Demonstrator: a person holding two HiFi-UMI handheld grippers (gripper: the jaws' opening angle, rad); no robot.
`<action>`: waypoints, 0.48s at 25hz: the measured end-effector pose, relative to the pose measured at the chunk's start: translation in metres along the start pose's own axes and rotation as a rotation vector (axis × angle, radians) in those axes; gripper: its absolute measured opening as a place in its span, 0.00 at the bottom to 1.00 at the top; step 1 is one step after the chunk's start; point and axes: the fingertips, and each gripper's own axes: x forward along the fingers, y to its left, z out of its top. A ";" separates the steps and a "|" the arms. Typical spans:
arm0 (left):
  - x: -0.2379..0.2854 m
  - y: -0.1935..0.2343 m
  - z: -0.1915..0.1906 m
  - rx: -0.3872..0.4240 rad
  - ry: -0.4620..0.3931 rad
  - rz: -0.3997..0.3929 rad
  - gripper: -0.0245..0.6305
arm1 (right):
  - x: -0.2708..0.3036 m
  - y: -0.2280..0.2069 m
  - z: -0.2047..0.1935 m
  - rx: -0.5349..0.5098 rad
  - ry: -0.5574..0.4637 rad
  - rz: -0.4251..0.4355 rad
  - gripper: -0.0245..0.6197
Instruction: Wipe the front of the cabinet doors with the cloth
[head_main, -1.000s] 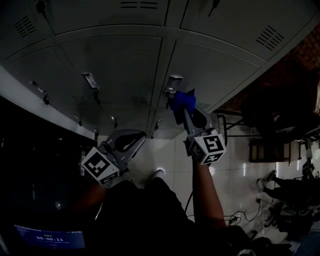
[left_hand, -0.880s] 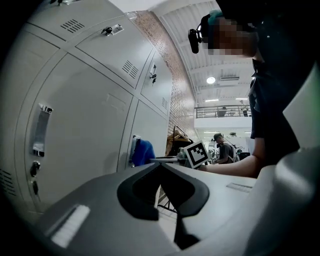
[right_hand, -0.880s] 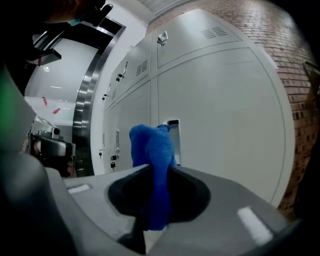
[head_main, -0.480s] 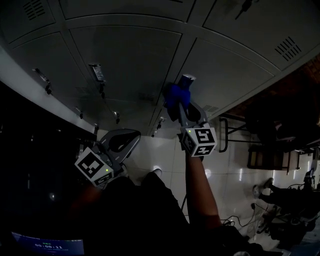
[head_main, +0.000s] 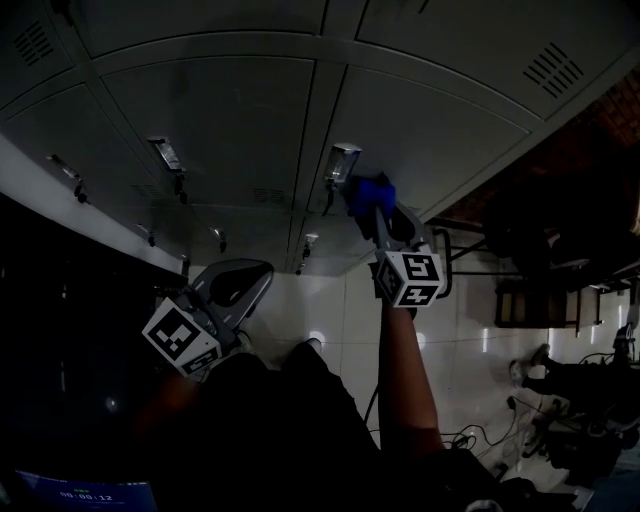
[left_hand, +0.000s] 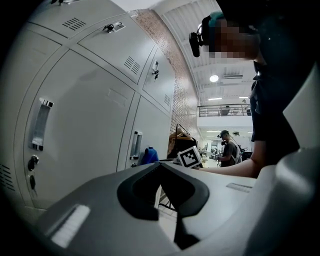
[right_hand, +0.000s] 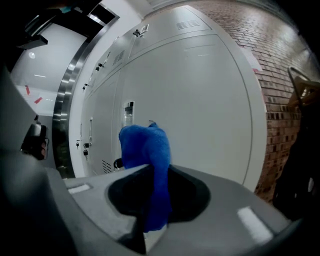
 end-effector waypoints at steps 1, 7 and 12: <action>0.004 -0.003 0.000 0.002 0.000 -0.006 0.04 | -0.004 -0.009 -0.003 0.007 0.002 -0.017 0.15; 0.018 -0.010 0.000 0.007 0.008 -0.031 0.04 | -0.035 -0.076 -0.011 0.034 0.004 -0.148 0.15; 0.029 -0.015 -0.001 0.004 0.013 -0.052 0.04 | -0.059 -0.127 -0.015 0.053 0.001 -0.266 0.15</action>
